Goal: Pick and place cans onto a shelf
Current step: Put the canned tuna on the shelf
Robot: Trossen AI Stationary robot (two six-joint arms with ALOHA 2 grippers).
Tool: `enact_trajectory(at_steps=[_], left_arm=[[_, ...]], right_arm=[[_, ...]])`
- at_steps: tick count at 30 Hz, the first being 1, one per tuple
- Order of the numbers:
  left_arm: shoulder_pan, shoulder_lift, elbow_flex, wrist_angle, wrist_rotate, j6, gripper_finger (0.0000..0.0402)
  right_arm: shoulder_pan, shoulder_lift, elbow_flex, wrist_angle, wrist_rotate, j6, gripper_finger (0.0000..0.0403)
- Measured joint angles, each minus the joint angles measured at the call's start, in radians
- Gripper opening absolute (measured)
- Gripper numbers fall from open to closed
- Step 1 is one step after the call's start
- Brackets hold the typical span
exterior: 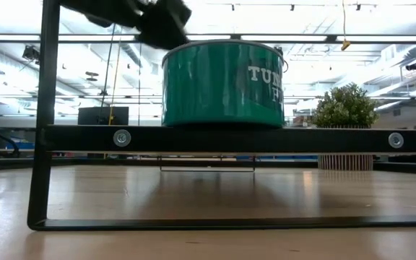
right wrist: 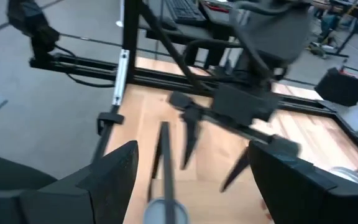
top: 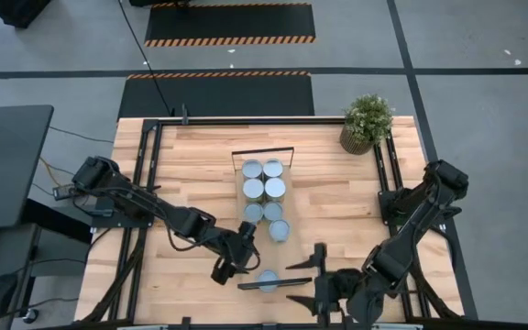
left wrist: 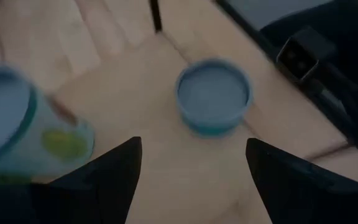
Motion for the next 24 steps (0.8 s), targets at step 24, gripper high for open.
enact_trajectory(at_steps=[24], left_arm=[[-0.006, 0.012, -0.329, 0.736, 0.037, 0.085, 0.0293]], right_arm=[[-0.03, -0.007, -0.001, -0.028, 0.022, 0.002, 0.031]])
